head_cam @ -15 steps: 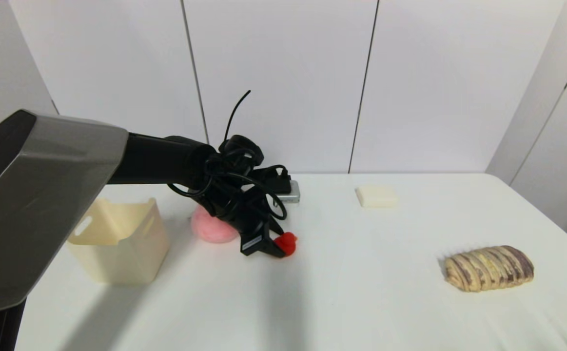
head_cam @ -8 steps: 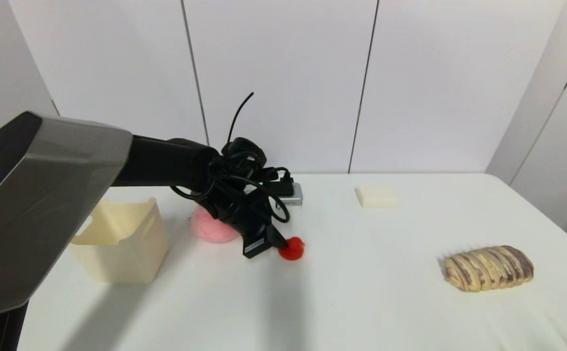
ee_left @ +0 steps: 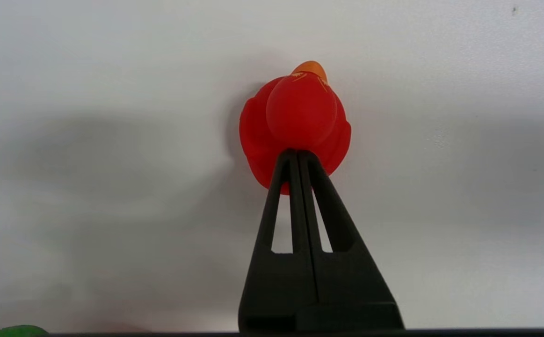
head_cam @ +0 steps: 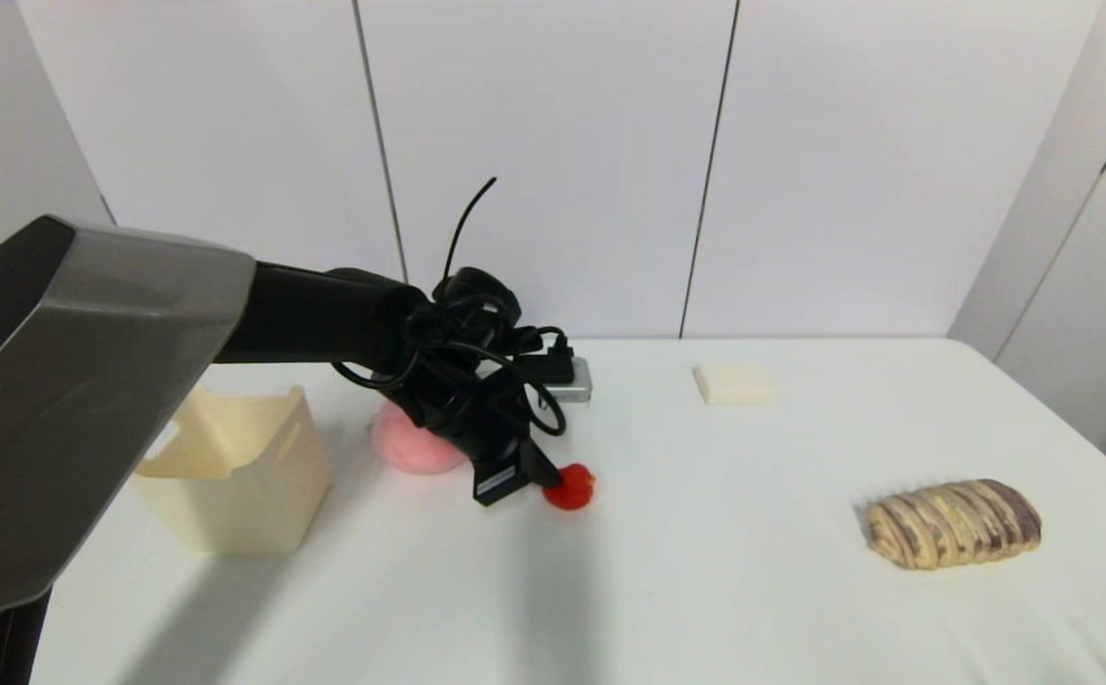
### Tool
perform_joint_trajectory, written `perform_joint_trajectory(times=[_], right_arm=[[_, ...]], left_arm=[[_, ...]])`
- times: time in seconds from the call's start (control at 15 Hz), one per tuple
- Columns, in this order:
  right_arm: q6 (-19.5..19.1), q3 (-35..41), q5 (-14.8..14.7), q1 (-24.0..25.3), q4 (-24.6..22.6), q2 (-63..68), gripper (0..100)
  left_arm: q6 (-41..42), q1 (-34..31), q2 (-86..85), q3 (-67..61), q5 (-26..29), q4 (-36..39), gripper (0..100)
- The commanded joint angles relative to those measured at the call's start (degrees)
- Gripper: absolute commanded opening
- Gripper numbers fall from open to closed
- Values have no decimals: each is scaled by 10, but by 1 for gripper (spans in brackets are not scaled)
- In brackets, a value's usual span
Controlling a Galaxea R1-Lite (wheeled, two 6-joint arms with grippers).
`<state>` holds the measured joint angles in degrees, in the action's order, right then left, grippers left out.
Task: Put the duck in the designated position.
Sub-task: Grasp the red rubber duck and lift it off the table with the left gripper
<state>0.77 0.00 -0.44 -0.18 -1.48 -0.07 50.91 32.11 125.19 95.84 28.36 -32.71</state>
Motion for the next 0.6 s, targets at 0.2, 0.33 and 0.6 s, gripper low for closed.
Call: perform_joint_trajectory(times=[0.2,0.33,0.6], right_arm=[[0,5,0,0,0,1,100],[0,5,0,0,0,1,100],[0,5,0,0,0,1,100]], left_arm=[[-12,0,-23,-8,2,-3,100],[-11,-1,-28,-12,1,-3,100],[-10,0,-28,-11,1,-1,100]])
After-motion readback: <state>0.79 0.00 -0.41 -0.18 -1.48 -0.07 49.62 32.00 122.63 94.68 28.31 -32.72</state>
